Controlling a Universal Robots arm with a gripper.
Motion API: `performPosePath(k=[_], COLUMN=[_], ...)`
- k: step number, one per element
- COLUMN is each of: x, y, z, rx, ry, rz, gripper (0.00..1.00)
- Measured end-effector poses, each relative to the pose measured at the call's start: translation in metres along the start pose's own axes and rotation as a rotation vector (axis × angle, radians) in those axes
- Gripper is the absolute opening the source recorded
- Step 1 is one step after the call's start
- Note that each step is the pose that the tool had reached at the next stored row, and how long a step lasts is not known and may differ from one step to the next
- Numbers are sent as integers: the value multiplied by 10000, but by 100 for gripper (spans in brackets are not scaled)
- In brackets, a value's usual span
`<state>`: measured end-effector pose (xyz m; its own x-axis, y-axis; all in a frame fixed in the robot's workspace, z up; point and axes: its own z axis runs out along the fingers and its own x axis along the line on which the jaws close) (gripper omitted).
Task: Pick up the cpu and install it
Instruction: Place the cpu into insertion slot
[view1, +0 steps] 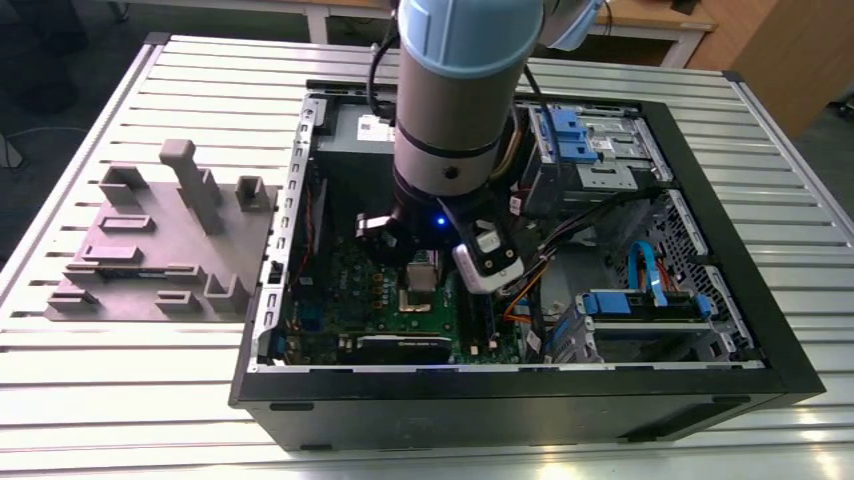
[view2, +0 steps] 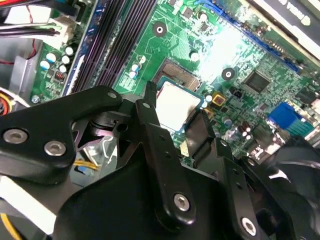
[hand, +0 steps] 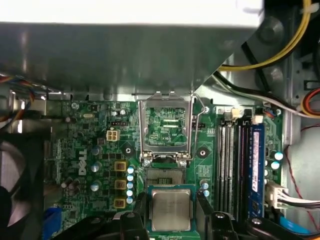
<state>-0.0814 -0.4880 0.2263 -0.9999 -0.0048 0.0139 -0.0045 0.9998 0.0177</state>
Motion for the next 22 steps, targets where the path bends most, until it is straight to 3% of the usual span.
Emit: performPosePath(k=[10, 22], x=[20, 40], y=[-25, -27], z=[172, 306], rx=[1, -3], ry=[-1, -2], rz=[136, 162], gripper=[47, 47])
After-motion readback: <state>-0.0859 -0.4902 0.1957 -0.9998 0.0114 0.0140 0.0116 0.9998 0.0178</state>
